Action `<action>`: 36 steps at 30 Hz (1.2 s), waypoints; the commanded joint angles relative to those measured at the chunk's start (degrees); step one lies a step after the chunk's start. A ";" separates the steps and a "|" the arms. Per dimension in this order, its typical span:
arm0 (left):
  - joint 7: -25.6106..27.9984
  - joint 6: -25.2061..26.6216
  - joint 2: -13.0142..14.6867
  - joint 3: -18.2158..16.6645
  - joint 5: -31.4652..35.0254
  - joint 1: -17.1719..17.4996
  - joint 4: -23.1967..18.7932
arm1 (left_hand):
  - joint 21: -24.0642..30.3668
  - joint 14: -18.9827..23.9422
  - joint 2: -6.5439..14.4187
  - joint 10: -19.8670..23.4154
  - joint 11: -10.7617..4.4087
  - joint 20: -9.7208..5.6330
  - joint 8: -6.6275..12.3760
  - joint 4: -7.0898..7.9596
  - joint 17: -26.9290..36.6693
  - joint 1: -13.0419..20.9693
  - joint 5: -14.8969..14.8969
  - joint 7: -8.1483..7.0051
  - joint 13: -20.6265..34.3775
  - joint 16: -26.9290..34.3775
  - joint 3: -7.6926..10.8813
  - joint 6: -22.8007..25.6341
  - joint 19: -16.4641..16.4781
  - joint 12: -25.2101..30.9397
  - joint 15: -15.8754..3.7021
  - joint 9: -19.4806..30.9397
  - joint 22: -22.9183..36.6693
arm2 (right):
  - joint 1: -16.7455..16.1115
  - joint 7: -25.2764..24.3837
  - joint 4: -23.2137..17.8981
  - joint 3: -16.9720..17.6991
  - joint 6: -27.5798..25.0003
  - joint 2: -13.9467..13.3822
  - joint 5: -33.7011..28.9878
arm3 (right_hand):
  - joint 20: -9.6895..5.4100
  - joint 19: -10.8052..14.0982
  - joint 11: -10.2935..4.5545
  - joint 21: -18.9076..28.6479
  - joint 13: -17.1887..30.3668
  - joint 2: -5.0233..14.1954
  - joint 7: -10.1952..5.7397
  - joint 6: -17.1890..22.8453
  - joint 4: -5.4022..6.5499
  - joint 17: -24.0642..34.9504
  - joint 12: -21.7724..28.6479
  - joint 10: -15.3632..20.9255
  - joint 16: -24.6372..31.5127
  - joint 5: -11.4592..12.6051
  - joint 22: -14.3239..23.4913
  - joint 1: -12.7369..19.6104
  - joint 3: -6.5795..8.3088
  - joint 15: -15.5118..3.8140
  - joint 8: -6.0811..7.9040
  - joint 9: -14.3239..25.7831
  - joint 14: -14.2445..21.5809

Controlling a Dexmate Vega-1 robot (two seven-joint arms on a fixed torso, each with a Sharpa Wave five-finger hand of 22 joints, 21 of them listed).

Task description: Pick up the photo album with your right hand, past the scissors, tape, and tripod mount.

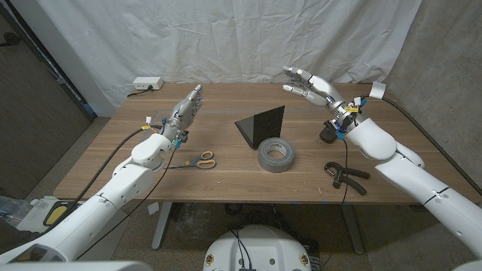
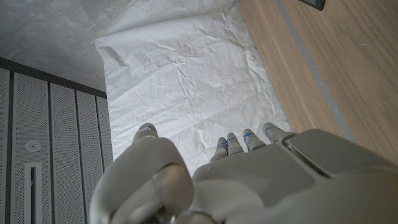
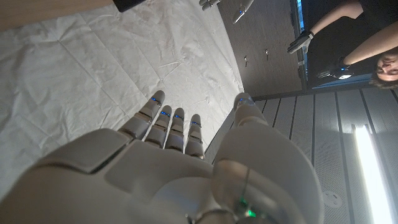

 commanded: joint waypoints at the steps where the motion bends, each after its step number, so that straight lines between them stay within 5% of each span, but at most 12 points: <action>1: 0.53 0.20 0.36 -0.79 -0.34 0.53 -0.32 | 0.15 0.13 -0.12 0.12 -0.06 -4.58 -0.02 -0.02 0.21 0.80 -0.10 0.19 0.15 0.18 -0.42 0.04 0.21 -0.19 -0.15 0.29 0.24 | 1.20 0.31 -2.75 -0.05 -4.03 -2.31 -4.04 | -1.61 0.61 0.08 -0.09 0.27 -0.20 -0.65 0.10 -0.17 0.21 -0.28 0.19 -0.05 0.36 0.31 0.98 0.12 -0.23 -0.36 0.12 -0.08; 17: 0.80 1.15 0.69 -1.07 -0.80 0.96 0.15 | 0.15 0.18 -0.05 0.13 -0.11 -4.54 -0.01 -0.02 0.22 0.90 -0.16 0.21 0.15 0.18 -0.57 0.14 0.25 -0.21 -0.15 0.29 0.24 | 4.64 3.23 -5.15 -2.62 -8.91 -4.91 -8.63 | -1.61 0.67 0.07 -0.36 0.27 -0.95 -1.12 -0.35 -0.03 0.25 -0.43 -0.11 -0.09 0.39 0.30 1.63 0.04 -0.35 -0.62 0.13 -0.30; 36: 0.03 -0.43 -0.15 -0.60 -0.72 1.03 1.03 | 0.14 0.19 0.04 0.13 -0.11 -4.49 -0.05 0.00 0.23 0.99 -0.24 0.23 0.16 0.17 -0.76 0.13 0.23 -0.24 -0.15 0.30 0.25 | 1.49 1.40 -11.62 -0.40 -14.89 -8.26 -12.91 | -1.84 0.25 0.34 -0.96 0.28 -0.72 -1.31 -0.59 -0.11 0.20 -0.62 -0.62 -0.40 0.66 0.30 3.95 0.84 -0.59 -0.75 0.18 -1.57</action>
